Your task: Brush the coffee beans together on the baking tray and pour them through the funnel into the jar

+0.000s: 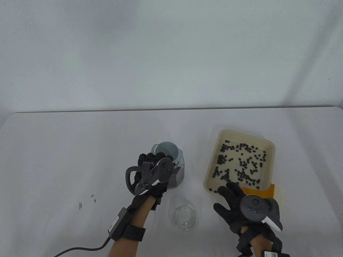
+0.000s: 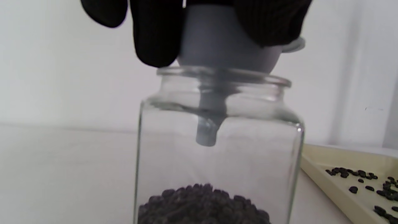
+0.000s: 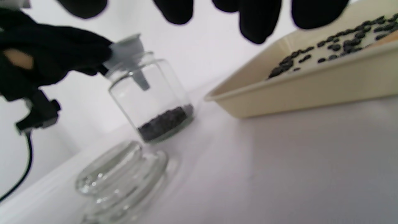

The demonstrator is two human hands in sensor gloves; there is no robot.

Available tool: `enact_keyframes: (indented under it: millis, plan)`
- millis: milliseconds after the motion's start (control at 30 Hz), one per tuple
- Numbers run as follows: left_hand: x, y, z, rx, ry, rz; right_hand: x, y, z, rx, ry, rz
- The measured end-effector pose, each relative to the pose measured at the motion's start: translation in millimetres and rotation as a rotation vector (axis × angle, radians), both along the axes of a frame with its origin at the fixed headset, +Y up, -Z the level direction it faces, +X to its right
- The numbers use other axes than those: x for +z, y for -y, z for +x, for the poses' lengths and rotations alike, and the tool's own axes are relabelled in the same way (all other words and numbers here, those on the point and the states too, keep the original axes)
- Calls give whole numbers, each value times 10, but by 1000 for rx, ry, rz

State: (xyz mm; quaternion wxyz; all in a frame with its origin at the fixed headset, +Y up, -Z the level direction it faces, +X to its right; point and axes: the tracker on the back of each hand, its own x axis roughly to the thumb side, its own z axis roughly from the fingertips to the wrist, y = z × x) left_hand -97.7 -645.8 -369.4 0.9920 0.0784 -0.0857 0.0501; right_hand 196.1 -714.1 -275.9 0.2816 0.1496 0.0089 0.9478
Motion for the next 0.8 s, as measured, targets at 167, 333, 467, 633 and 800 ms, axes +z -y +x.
enact_keyframes:
  millis: [167,333,467,633,800]
  plan:
    - [-1,23,-11,8,-15,-15,3,-1,1,5,5,-9]
    - [-5,124,-18,-2,-34,-31,6,-3,8,2,9,-14]
    - [-27,162,-54,60,-32,-68,4,-4,11,1,9,-14]
    - [-61,199,-85,112,-26,-135,3,-5,11,2,8,-17]
    - [-76,243,-101,109,-22,-159,4,-4,15,0,10,-20]
